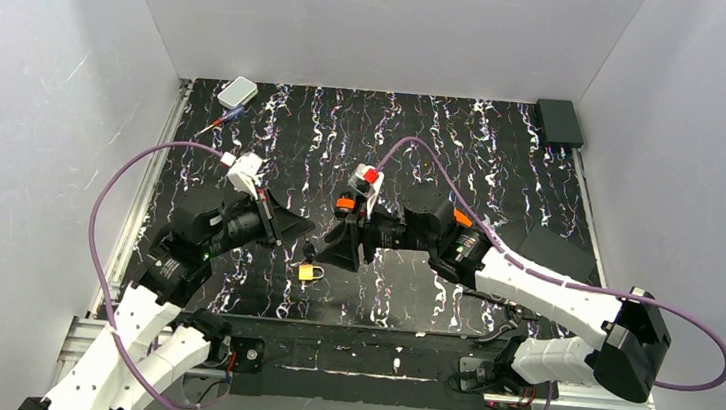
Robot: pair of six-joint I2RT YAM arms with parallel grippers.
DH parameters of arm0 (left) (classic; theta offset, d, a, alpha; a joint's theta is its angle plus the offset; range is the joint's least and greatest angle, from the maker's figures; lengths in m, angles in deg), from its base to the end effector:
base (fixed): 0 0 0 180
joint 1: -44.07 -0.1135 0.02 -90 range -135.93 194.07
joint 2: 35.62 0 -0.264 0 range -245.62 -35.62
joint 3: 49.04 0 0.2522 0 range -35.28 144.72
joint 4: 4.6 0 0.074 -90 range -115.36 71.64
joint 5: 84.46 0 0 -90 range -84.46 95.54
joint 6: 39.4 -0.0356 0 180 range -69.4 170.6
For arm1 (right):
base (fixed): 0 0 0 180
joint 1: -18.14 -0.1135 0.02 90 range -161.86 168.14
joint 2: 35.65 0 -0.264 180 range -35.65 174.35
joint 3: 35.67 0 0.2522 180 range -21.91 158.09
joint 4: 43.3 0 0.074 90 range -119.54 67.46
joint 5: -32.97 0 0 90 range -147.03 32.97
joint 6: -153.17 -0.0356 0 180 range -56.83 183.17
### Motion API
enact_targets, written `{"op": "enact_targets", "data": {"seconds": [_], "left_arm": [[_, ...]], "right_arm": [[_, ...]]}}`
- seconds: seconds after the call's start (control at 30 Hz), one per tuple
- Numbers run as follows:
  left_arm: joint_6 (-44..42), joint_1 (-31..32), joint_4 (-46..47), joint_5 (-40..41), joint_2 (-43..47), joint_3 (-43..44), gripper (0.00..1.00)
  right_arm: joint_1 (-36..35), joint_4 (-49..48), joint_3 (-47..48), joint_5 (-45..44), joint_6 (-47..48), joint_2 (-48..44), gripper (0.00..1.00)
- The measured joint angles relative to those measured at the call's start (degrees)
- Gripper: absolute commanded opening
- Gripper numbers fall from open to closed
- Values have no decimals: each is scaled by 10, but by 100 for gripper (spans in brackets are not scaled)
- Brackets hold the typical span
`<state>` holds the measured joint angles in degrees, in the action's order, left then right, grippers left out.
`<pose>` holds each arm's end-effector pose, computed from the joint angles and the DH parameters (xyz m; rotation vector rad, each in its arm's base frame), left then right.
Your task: Unlock with the key
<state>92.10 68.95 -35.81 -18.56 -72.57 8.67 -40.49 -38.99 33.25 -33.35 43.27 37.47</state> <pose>0.1296 -0.0761 0.3423 0.0586 1.8988 -1.1865 0.1441 0.2638 0.3319 -0.9433 1.6603 1.3296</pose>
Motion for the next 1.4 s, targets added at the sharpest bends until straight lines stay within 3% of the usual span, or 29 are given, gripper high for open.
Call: {"op": "enact_targets", "data": {"seconds": [0.33,0.73,0.8,0.93,0.97,1.0,1.1,1.2,1.27,1.4], "left_arm": [[10,0,61,-64,19,0,0],[11,0,81,-83,27,-1,0],[11,0,81,-83,27,-3,0],[11,0,83,-85,27,-3,0],[11,0,83,-85,27,-3,2],[11,0,84,-85,27,-3,12],[8,0,85,-84,27,-3,54],[7,0,82,-79,29,-3,80],[9,0,79,-73,33,-4,85],[19,0,84,-53,53,-9,82]], "right_arm": [[0,-85,-14,51,-56,1,49],[0,-148,-16,73,-102,17,15],[0,-151,-16,76,-104,19,2],[1,-151,-16,75,-112,21,1],[1,-152,-16,75,-114,21,1],[1,-152,-16,74,-116,21,1],[1,-162,-20,71,-123,21,1],[0,-180,-36,54,-133,20,1],[0,-190,-56,33,-143,12,1],[0,-217,-106,-24,-176,-20,1]]}}
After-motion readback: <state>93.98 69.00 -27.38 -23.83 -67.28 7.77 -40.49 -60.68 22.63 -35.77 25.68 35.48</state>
